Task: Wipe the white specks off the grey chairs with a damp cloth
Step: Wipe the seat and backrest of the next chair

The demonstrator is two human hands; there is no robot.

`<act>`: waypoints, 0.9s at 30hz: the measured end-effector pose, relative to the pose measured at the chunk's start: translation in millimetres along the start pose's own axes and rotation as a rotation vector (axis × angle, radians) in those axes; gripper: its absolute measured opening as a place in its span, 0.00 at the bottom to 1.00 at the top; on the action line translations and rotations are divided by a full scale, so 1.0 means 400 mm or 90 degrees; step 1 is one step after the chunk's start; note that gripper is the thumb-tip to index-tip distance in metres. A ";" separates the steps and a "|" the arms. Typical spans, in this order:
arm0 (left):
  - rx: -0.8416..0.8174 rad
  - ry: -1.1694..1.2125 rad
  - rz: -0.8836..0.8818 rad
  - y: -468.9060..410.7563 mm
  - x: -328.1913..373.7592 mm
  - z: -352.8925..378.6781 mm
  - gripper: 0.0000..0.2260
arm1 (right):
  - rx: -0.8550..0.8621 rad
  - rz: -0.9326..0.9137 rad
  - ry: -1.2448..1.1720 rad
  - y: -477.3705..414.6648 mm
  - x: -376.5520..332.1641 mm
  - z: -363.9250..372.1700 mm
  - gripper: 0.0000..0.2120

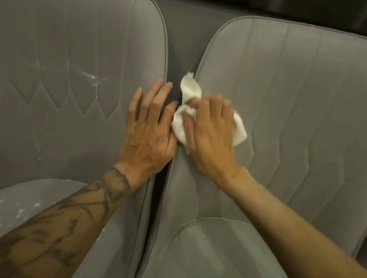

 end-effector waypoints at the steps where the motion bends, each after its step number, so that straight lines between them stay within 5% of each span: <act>1: -0.003 0.001 -0.001 0.000 0.001 -0.001 0.17 | -0.018 -0.015 -0.005 0.024 0.001 -0.004 0.09; 5: -0.018 0.002 0.016 -0.002 0.006 -0.005 0.17 | 0.035 -0.066 0.073 -0.097 0.068 -0.035 0.11; 9: -0.009 -0.004 0.014 0.001 -0.002 -0.001 0.17 | 0.135 0.085 0.023 -0.107 0.067 -0.006 0.09; 16: -0.005 0.001 0.011 0.001 0.001 -0.009 0.15 | -0.026 0.018 -0.064 0.170 0.002 0.029 0.06; 22: 0.014 0.009 0.015 0.000 -0.002 -0.002 0.13 | 0.150 0.089 -0.015 -0.042 0.061 0.016 0.06; 27: 0.024 0.012 0.024 0.003 -0.002 0.000 0.12 | 0.050 0.084 -0.116 0.214 -0.045 0.093 0.08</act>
Point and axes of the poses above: each hand's wrist, its own y-axis away from the middle knuckle, its own z-axis out of the palm, x = y × z, the point moved 2 cm from there along -y, towards the middle knuckle, and after that the axes turned 3 degrees about -x, right-handed, at the moved point
